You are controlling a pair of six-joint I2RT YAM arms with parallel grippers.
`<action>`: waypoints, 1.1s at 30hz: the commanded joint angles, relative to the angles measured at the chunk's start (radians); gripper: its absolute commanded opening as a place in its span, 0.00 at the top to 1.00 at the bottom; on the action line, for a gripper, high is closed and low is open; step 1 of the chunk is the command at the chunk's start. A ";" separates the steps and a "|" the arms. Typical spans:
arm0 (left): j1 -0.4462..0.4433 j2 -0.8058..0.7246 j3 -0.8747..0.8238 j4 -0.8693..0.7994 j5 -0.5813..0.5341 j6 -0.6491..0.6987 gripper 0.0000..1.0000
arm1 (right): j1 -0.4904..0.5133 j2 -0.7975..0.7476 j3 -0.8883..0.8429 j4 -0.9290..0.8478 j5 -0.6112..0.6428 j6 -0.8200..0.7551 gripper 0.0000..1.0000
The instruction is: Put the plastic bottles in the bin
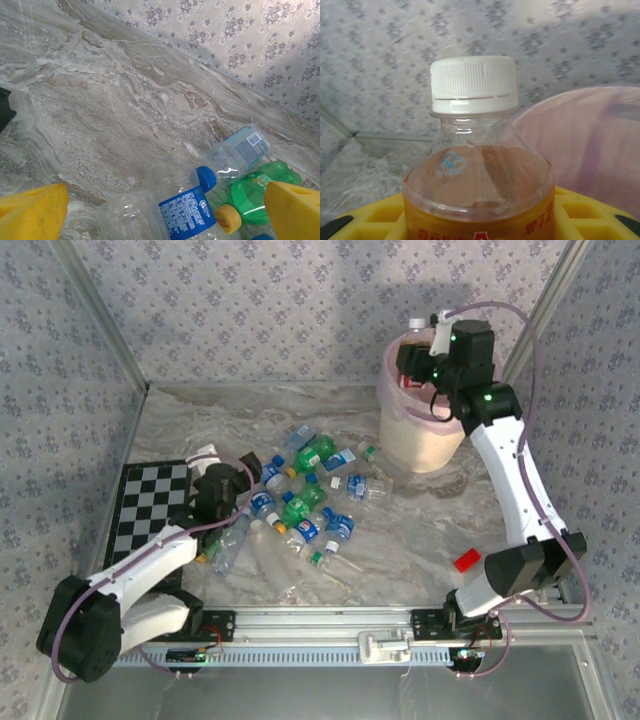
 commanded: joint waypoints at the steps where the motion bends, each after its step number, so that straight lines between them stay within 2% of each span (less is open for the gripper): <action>1: 0.009 -0.037 -0.017 -0.016 -0.027 0.012 0.00 | -0.058 0.076 0.085 -0.089 0.037 -0.031 0.54; 8: 0.014 -0.068 -0.031 -0.032 -0.031 0.015 0.00 | -0.130 0.263 0.238 -0.261 0.039 -0.050 0.54; 18: 0.023 -0.093 -0.018 -0.065 -0.027 0.035 0.00 | -0.139 0.556 0.527 -0.507 0.003 -0.041 0.50; 26: 0.035 -0.137 -0.038 -0.099 -0.037 0.032 0.00 | -0.140 0.579 0.534 -0.498 0.005 -0.010 0.43; 33: 0.042 -0.153 -0.043 -0.108 -0.035 0.027 0.00 | -0.142 0.576 0.583 -0.504 0.027 0.015 0.24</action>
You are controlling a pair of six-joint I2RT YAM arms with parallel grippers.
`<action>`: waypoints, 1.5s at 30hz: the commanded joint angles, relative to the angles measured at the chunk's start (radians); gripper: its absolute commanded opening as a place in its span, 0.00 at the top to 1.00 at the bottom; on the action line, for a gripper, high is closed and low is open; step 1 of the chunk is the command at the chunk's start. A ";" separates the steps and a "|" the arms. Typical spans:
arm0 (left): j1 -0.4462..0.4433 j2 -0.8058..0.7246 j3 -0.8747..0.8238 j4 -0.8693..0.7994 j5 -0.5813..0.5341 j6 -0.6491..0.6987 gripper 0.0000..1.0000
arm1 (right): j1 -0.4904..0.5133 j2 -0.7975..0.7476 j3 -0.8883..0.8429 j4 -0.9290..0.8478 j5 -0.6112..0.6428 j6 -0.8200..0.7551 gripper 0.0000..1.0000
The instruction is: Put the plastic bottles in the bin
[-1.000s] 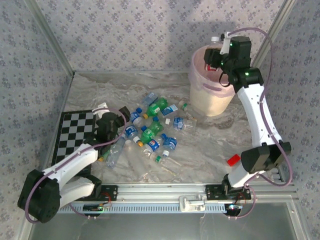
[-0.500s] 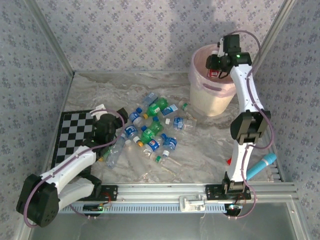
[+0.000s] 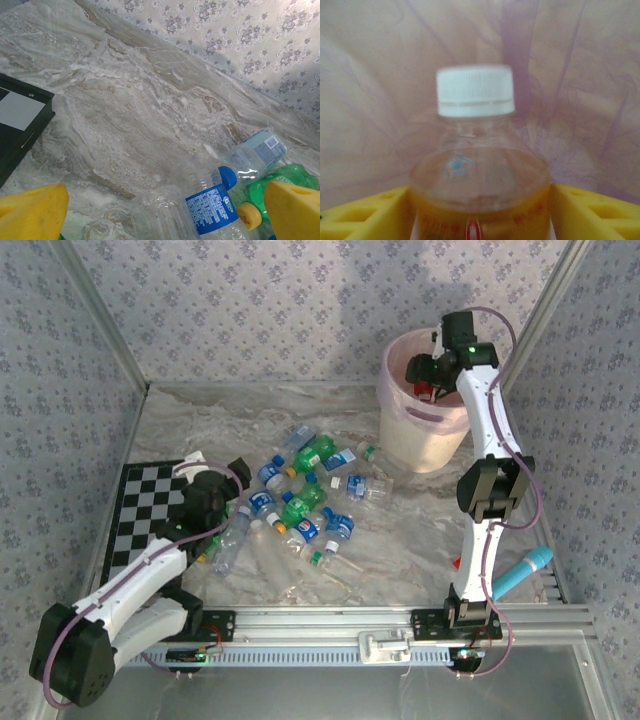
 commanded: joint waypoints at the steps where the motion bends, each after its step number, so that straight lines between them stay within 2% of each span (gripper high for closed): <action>1: 0.010 -0.019 0.001 -0.010 -0.019 0.006 0.00 | -0.003 0.000 0.072 -0.029 0.015 0.017 0.20; 4: 0.012 -0.015 0.005 -0.002 -0.004 0.007 0.00 | -0.006 -0.011 0.106 -0.044 0.042 0.025 0.15; 5: 0.014 -0.013 0.006 0.005 0.007 0.012 0.00 | -0.005 -0.020 0.109 -0.045 0.051 0.025 0.11; 6: 0.014 -0.008 0.008 0.012 0.020 0.017 0.00 | -0.006 -0.033 0.106 -0.041 0.058 0.024 0.01; 7: 0.014 -0.004 0.010 0.017 0.030 0.018 0.00 | -0.005 -0.046 0.103 -0.035 0.066 0.022 0.00; 10: 0.014 0.011 0.020 0.022 0.054 0.022 0.00 | -0.003 -0.078 0.095 -0.028 0.072 0.019 0.00; 17: 0.014 0.037 0.055 -0.008 0.127 0.024 0.00 | 0.049 -0.195 0.021 0.014 0.180 -0.001 0.00; 24: -0.030 0.021 0.129 -0.202 0.170 0.015 0.00 | 0.153 -0.428 -0.262 0.166 0.265 -0.049 0.00; 26: -0.064 0.005 0.139 -0.264 0.186 0.010 0.00 | 0.186 -0.513 -0.391 0.256 0.254 -0.059 0.00; 30: -0.150 -0.044 0.140 -0.410 0.212 -0.001 0.00 | 0.244 -0.681 -0.665 0.454 0.125 -0.068 0.00; 33: -0.236 -0.072 0.150 -0.517 0.196 -0.033 0.00 | 0.286 -0.759 -0.809 0.518 0.078 -0.017 0.00; 37: -0.367 -0.087 0.152 -0.628 0.161 -0.116 0.00 | 0.363 -0.834 -0.973 0.587 0.117 0.041 0.00; 42: -0.517 -0.063 0.136 -0.731 0.145 -0.224 0.00 | 0.452 -0.894 -1.181 0.714 0.231 0.095 0.00; 45: -0.589 -0.039 0.132 -0.759 0.147 -0.258 0.00 | 0.478 -0.888 -1.241 0.766 0.245 0.115 0.00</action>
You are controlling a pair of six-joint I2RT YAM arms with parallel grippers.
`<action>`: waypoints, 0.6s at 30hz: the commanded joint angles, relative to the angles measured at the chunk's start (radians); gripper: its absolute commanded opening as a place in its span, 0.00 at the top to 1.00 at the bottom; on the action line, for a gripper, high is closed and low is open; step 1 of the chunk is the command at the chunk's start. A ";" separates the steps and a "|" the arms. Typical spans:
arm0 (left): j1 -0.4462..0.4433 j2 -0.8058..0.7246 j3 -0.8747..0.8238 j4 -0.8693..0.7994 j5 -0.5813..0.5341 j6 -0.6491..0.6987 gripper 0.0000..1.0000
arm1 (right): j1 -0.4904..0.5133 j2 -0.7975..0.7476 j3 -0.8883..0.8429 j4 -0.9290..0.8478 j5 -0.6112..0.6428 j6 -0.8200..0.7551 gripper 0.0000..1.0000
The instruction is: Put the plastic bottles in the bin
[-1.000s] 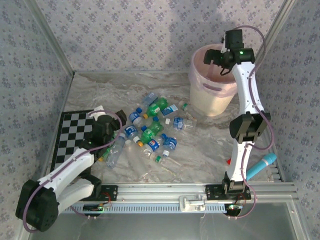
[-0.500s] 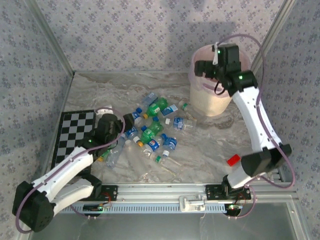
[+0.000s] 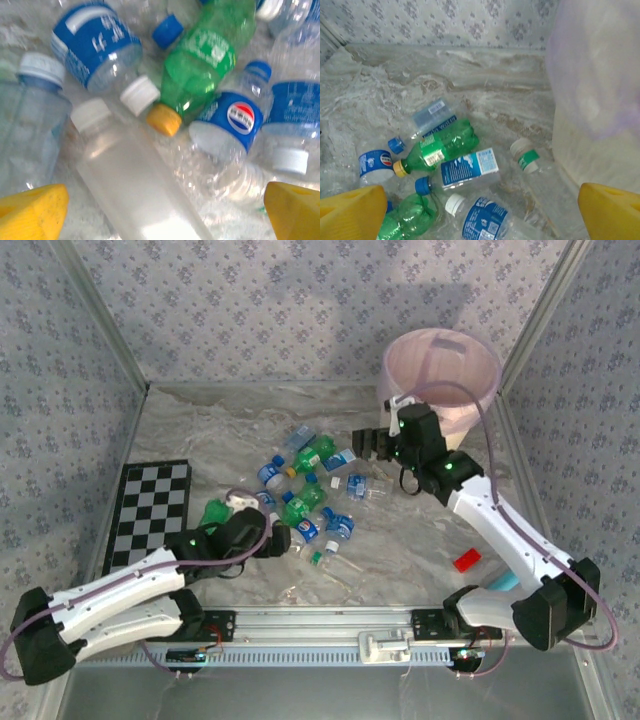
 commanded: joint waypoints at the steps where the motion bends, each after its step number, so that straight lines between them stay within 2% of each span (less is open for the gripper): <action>1: -0.062 0.024 0.017 -0.091 -0.024 -0.079 0.00 | 0.024 -0.010 -0.048 0.117 0.064 0.049 0.00; 6: -0.106 0.096 0.006 -0.103 -0.015 -0.137 0.00 | 0.042 0.024 -0.054 0.128 0.104 0.052 0.00; 18: -0.110 0.324 -0.005 -0.051 0.008 -0.209 0.00 | 0.048 0.085 -0.018 0.110 0.175 0.090 0.00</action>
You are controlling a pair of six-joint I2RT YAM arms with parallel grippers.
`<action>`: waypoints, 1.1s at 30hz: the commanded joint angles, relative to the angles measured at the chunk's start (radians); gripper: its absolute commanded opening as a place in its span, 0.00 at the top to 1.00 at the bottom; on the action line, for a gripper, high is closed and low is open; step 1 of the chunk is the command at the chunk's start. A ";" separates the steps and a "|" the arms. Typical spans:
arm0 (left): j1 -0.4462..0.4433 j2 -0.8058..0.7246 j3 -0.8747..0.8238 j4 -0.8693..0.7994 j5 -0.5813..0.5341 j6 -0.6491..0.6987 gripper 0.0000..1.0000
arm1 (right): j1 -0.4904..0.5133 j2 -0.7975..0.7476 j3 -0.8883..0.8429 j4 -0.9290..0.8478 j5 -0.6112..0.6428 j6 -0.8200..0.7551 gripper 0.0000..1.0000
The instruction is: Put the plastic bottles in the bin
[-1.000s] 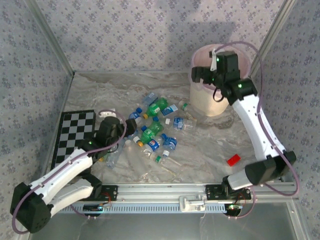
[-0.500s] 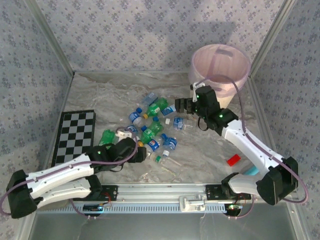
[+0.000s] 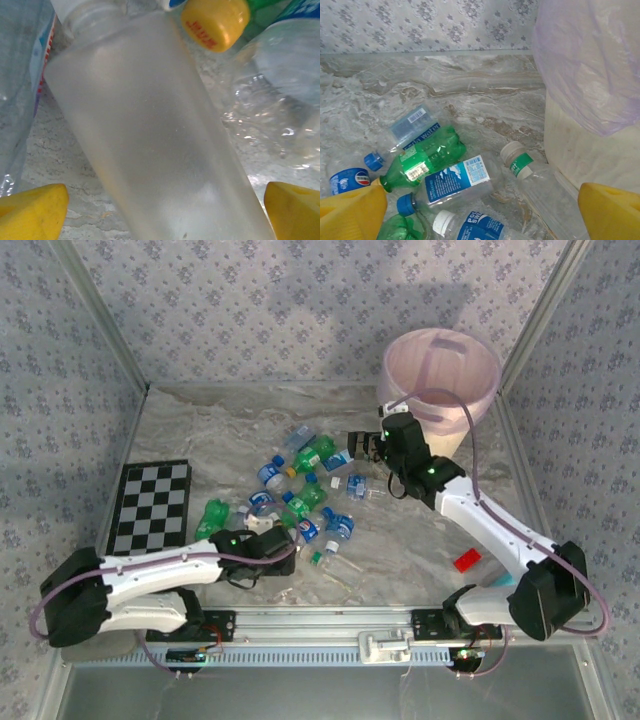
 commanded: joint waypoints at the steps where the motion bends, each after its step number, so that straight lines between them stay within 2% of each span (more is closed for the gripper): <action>1: -0.009 0.047 -0.002 0.010 0.008 -0.028 0.00 | 0.006 0.025 0.031 -0.003 0.041 0.032 0.00; 9: -0.007 0.080 -0.022 0.042 0.000 -0.012 0.03 | 0.007 0.053 0.035 -0.004 0.039 0.041 0.00; 11: -0.007 0.075 -0.029 0.048 -0.005 -0.010 0.08 | 0.007 0.056 0.037 -0.010 0.041 0.039 0.00; 16: -0.006 0.065 -0.042 0.072 -0.014 -0.004 0.30 | 0.010 0.058 0.038 -0.014 0.041 0.037 0.00; 23: -0.003 0.014 -0.030 0.042 -0.065 0.014 0.50 | 0.022 0.059 0.040 -0.018 0.020 0.017 0.00; 29: 0.043 -0.151 0.007 -0.008 -0.182 0.080 0.51 | 0.024 0.059 0.027 -0.015 -0.081 0.022 0.00; 33: 0.136 -0.278 0.022 0.130 -0.237 0.222 0.53 | 0.025 0.040 -0.003 0.027 -0.220 0.027 0.00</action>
